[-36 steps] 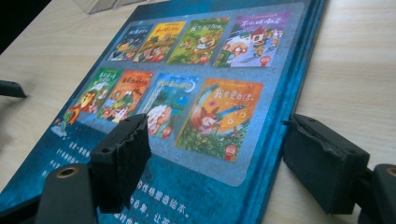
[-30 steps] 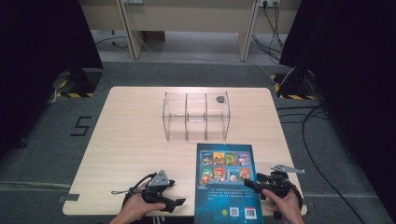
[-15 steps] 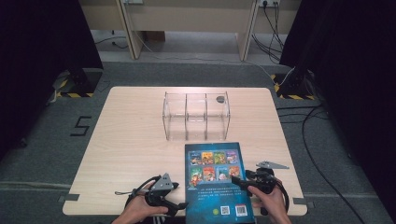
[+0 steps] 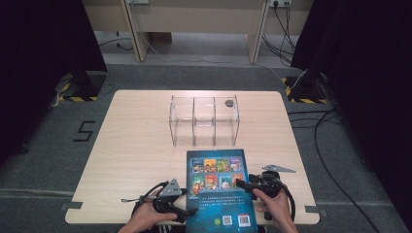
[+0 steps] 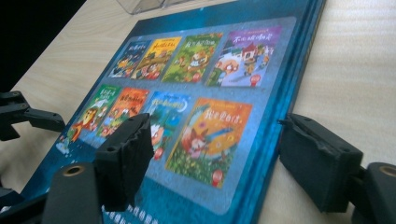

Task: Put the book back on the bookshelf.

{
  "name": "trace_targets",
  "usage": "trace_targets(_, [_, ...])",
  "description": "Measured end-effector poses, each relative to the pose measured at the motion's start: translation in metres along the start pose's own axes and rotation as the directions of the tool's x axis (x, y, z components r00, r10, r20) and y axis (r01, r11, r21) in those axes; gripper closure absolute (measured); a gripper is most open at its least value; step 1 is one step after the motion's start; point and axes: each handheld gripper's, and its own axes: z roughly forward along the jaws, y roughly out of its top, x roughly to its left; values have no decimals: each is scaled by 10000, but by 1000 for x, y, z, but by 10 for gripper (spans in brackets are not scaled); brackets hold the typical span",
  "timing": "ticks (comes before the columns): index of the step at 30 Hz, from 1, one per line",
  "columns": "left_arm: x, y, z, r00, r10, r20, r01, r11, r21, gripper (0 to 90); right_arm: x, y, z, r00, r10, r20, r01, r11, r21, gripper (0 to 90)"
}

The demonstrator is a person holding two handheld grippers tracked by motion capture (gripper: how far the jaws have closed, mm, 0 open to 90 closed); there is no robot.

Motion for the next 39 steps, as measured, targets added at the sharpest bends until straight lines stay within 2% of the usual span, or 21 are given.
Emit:
trace_targets(3, [0, 0, 1, 10000, -60, -72, 60, 10000, -35, 174, 1, 2, 3, 9998, -76, 181, 78, 9999, -83, 250])
trace_targets(5, [-1, 1, 1, 9999, 19, -119, -18, 10000, 31, 174, 1, 2, 4, 9998, 60, 189, -57, 9999, -158, 230])
trace_targets(8, [-1, 0, 1, 9999, -131, -94, 130, 9999, -70, 175, 1, 1, 4, 9996, 255, 150, -251, 9993, -293, 228])
trace_targets(9, [-1, 0, 1, 9998, -121, -126, 120, 9999, -103, 175, 0, 0, 3, 9973, 732, -5, -731, 9963, -449, 229])
trace_targets(10, [-1, 0, 1, 9998, -121, -126, 120, 9999, -103, 175, 0, 0, 3, 9973, 732, -5, -731, 9963, -449, 229])
trace_targets(12, [-3, -1, 2, 9996, -155, -222, 150, 9997, -207, 174, -3, -3, 1, 9892, 1434, -318, -1454, 9865, -751, 230])
trace_targets(16, [-3, -2, 2, 9994, -320, -154, 316, 9992, -259, 167, -1, -5, -1, 9871, 1576, -297, -1594, 9847, -703, 223])
trace_targets(18, [-4, -2, 2, 9987, -438, -259, 430, 9986, -315, 167, -1, -6, -3, 9819, 1841, -433, -1867, 9803, -652, 209])
trace_targets(20, [-7, -3, 3, 9987, -244, -441, 232, 9993, -290, 165, -4, -10, -5, 9638, 2548, -789, -2616, 9607, -926, 210])
trace_targets(21, [-7, -3, 3, 9987, -244, -441, 232, 9993, -290, 161, -4, -10, -5, 9638, 2548, -789, -2616, 9607, -926, 210])
trace_targets(22, [-8, -3, 3, 9987, -101, -509, 88, 9996, -256, 161, -6, -11, -7, 9492, 2974, -1032, -3068, 9474, -916, 213])
trace_targets(24, [-10, -3, 4, 9981, 4, -608, -20, 9997, -262, 162, -4, -11, -9, 9634, 2554, -812, -2614, 9623, -752, 224])
trace_targets(26, [-12, -3, 5, 9968, 183, -777, -199, 9996, -210, 161, 0, -9, -8, 9827, 1823, -329, -1836, 9820, -446, 247])
trace_targets(27, [-12, -3, 5, 9970, 152, -763, -169, 9996, -218, 162, 1, -7, -8, 9860, 1661, -149, -1665, 9855, -339, 262])
trace_targets(30, [-12, -2, 3, 9975, 27, -708, -34, 9999, -103, 162, 0, -7, -12, 9839, 1786, -44, -1786, 9838, -123, 298])
trace_targets(31, [-12, -2, 2, 9976, -92, -686, 88, 9999, -69, 175, 1, -10, -18, 9801, 1985, -63, -1984, 9801, 41, 288])
trace_targets(33, [-13, -3, 0, 9977, -216, -649, 218, 9998, 18, 175, 1, -13, -21, 9816, 1909, -51, -1909, 9815, 118, 296])
trace_targets(34, [-16, -4, -1, 9984, -324, -464, 322, 9995, -51, 177, 4, -18, -26, 9824, 1865, -62, -1864, 9823, 164, 298])
trace_targets(35, [-17, -5, 0, 9980, -275, -562, 269, 9996, -116, 176, 6, -21, -26, 9821, 1872, -223, -1868, 9822, 213, 295])
trace_targets(37, [-18, -5, 0, 9979, -152, -623, 146, 9998, -102, 176, 12, -25, -25, 9850, 1723, -77, -1723, 9850, 85, 277])
trace_targets(39, [-18, -6, 0, 9976, -421, -549, 407, 9988, -260, 177, 14, -27, -24, 9812, 1922, -156, -1924, 9812, -115, 229])
